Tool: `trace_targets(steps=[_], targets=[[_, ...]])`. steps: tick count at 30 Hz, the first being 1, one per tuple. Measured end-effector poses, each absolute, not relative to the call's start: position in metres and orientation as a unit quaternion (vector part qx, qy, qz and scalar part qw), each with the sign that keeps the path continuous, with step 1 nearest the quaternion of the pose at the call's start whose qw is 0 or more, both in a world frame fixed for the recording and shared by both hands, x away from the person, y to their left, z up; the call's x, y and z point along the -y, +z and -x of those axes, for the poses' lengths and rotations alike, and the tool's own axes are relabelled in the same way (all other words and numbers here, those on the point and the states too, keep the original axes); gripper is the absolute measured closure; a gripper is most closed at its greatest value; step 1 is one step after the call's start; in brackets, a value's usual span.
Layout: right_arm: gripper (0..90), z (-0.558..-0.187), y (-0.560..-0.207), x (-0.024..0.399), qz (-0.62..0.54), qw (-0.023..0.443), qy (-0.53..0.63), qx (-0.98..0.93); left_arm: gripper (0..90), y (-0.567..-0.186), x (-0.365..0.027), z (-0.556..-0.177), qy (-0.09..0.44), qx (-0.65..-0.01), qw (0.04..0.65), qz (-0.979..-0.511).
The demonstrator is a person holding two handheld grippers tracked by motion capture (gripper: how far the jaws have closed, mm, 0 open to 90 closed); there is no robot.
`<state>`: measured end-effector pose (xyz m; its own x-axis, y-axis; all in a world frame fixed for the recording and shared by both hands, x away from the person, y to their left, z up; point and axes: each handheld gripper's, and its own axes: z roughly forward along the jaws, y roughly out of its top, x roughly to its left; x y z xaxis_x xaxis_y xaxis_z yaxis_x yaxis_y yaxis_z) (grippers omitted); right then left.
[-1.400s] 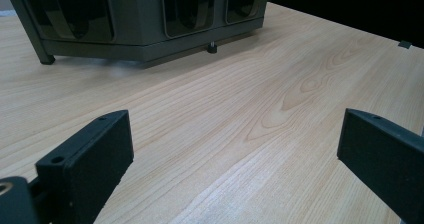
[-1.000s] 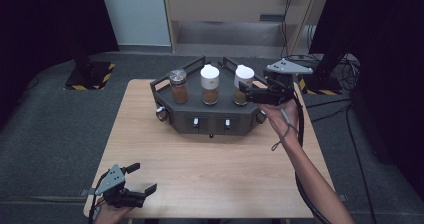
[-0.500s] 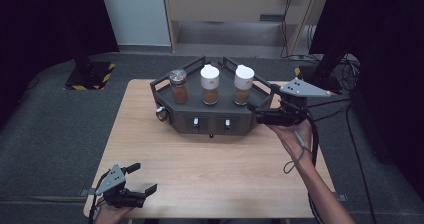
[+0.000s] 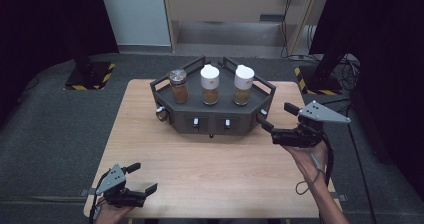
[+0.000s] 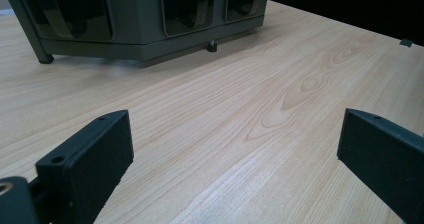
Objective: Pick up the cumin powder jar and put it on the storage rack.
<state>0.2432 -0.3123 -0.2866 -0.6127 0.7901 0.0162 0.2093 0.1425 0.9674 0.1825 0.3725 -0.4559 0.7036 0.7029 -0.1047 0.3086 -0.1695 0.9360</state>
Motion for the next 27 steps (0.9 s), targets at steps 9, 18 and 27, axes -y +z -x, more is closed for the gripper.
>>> trace_targets(steps=[9,18,27], targets=[[7.2,-0.227,-0.304,0.33,-0.352,0.27,0.552,-0.706,0.1,-0.457,-0.373,-0.185,0.177,-0.34,0.549,-0.743],[6.9,-0.207,-0.328,0.343,-0.359,0.267,0.549,-0.706,0.1,-0.457,-0.373,-0.184,0.177,-0.34,0.549,-0.743],[6.6,-0.186,-0.36,0.355,-0.369,0.273,0.545,-0.702,0.1,-0.457,-0.373,-0.183,0.179,-0.339,0.548,-0.744]])
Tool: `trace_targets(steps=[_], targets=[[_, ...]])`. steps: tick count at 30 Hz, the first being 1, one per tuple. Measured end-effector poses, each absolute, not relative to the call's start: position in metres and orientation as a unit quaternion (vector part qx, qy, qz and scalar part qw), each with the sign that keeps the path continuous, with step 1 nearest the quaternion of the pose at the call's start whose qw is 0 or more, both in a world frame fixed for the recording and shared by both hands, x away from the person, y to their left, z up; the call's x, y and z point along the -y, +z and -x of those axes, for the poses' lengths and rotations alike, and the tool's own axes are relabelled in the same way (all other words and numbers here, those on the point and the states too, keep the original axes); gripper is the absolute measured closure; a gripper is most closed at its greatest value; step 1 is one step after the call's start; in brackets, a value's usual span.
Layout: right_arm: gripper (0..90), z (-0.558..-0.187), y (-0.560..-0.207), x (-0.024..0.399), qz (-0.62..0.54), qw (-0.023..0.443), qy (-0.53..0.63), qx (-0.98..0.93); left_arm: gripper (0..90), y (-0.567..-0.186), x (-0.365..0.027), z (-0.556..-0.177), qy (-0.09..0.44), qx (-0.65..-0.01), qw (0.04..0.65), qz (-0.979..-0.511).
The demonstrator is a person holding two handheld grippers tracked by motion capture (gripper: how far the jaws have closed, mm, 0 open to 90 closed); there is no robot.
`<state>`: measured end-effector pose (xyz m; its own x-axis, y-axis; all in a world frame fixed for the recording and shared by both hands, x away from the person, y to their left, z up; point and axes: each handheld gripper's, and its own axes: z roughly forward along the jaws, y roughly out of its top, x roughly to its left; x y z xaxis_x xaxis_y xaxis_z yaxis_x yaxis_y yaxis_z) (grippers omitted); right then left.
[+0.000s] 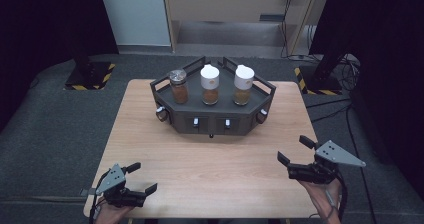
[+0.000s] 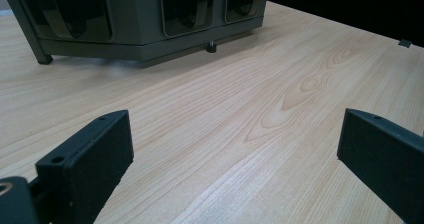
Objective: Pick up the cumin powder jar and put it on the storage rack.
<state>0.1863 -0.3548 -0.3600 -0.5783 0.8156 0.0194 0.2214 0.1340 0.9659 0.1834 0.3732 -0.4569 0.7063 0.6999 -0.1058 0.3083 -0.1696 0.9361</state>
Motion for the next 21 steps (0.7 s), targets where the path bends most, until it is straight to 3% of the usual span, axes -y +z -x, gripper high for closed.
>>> trace_targets(steps=[21], targets=[[6.6,-0.152,-0.413,0.37,-0.382,0.289,0.545,-0.689,0.1,-0.457,-0.373,-0.183,0.179,-0.338,0.548,-0.744]])
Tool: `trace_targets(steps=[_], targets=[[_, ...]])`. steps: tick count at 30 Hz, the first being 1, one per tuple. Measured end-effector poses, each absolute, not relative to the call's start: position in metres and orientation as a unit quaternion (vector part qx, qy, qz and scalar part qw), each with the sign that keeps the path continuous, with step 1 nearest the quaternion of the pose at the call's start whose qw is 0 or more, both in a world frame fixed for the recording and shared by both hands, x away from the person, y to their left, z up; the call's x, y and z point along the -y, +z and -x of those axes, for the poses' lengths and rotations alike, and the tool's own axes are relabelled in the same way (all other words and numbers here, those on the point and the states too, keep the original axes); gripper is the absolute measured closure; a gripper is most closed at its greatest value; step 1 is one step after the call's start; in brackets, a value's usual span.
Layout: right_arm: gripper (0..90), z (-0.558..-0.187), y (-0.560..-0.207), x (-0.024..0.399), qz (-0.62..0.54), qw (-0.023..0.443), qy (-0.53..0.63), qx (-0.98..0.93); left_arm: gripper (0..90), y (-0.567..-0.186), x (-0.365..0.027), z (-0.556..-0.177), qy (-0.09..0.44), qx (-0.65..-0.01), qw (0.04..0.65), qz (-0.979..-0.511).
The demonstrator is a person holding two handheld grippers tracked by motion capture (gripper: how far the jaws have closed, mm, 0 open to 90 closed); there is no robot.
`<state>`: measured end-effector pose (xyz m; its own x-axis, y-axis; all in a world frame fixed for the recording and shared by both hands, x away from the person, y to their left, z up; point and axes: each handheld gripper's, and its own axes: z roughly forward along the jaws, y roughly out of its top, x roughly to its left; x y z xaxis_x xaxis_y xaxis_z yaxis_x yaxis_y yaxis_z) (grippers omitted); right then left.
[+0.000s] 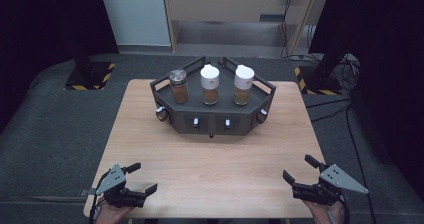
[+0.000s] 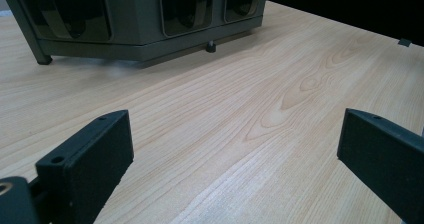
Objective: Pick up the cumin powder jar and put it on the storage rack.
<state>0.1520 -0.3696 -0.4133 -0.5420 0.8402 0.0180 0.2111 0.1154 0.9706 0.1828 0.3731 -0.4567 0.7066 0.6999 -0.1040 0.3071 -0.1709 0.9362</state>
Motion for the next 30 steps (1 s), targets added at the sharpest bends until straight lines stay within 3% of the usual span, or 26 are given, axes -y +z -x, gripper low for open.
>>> trace_targets(steps=[30], targets=[[6.4,-0.15,-0.429,0.379,-0.372,0.28,0.549,-0.694,0.1,-0.458,-0.375,-0.182,0.179,-0.332,0.556,-0.741]])
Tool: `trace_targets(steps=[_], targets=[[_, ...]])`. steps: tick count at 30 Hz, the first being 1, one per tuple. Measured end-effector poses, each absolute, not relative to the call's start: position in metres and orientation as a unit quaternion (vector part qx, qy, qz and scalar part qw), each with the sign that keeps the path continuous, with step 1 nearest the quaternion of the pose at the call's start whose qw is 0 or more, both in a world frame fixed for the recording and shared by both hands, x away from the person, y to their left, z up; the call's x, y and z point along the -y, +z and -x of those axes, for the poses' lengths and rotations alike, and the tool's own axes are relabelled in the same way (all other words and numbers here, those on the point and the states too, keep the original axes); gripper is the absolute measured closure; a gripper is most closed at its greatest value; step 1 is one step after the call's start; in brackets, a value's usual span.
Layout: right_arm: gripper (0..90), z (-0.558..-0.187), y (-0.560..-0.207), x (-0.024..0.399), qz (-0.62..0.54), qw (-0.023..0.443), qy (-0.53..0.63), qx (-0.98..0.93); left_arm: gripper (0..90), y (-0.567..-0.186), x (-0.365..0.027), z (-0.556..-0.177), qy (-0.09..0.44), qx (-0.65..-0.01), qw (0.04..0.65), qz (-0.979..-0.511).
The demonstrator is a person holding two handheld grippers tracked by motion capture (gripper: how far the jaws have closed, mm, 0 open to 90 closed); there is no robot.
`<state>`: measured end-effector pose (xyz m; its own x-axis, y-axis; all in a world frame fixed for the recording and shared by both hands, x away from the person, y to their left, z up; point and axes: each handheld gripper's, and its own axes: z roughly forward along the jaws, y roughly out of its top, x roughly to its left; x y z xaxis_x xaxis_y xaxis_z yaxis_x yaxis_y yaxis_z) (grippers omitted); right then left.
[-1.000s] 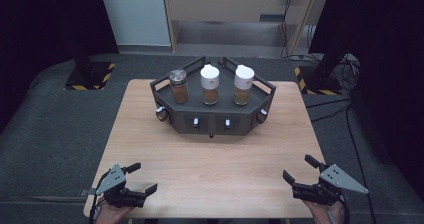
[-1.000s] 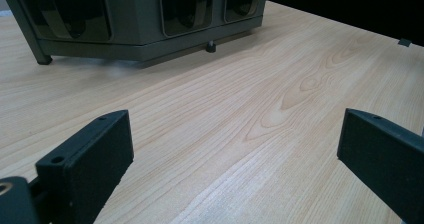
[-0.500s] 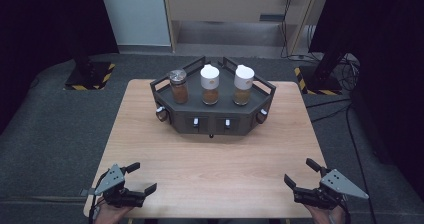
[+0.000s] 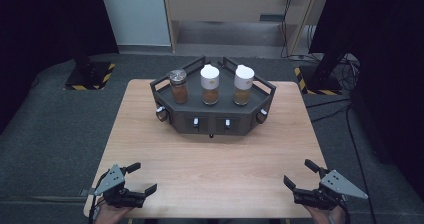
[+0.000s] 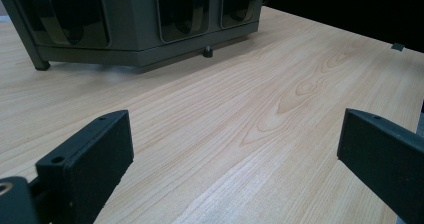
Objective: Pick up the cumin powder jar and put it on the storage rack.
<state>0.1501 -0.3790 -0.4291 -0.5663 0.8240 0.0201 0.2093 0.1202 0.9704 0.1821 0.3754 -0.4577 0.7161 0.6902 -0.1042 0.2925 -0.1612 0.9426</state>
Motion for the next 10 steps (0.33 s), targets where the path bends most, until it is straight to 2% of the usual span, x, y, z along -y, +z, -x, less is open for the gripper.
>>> trace_targets(steps=[10], targets=[[6.5,-0.1516,-0.4284,0.379,-0.372,0.275,0.546,-0.698,0.1,-0.4577,-0.3752,-0.1821,0.179,-0.331,0.556,-0.741]])
